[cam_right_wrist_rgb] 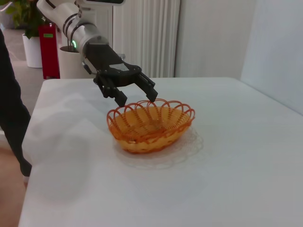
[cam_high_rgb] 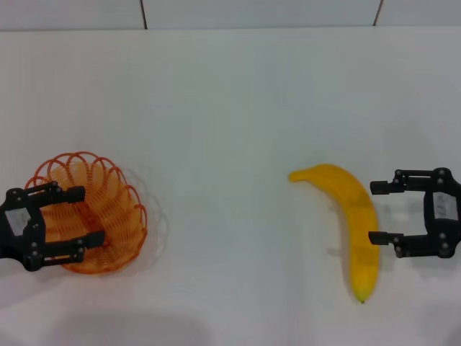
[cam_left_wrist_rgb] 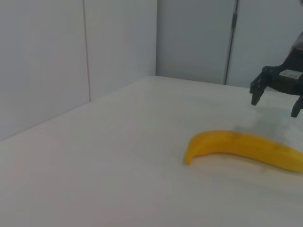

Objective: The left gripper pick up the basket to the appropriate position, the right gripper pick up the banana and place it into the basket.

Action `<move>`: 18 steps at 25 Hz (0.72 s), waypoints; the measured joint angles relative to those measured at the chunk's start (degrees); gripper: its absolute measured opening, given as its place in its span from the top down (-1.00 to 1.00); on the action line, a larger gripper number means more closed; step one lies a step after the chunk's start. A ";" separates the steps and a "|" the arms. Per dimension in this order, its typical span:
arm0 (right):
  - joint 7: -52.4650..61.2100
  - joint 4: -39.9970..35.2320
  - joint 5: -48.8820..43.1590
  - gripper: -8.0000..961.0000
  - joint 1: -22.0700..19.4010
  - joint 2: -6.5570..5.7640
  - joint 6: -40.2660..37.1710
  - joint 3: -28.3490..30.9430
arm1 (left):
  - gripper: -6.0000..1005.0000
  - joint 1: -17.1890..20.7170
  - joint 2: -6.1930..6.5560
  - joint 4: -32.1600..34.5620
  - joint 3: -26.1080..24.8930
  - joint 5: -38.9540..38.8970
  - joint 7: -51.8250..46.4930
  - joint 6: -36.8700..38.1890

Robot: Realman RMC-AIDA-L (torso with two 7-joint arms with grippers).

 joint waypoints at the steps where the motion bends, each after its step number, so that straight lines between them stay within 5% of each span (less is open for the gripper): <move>1: 0.00 0.00 0.00 -0.55 0.00 0.02 0.00 0.00 | -0.65 -0.04 0.00 0.00 0.03 0.00 0.00 0.00; 18: 0.00 0.00 -0.07 -0.53 0.17 0.11 0.00 0.19 | -0.65 -0.79 0.04 1.51 -0.39 -2.45 -1.95 0.47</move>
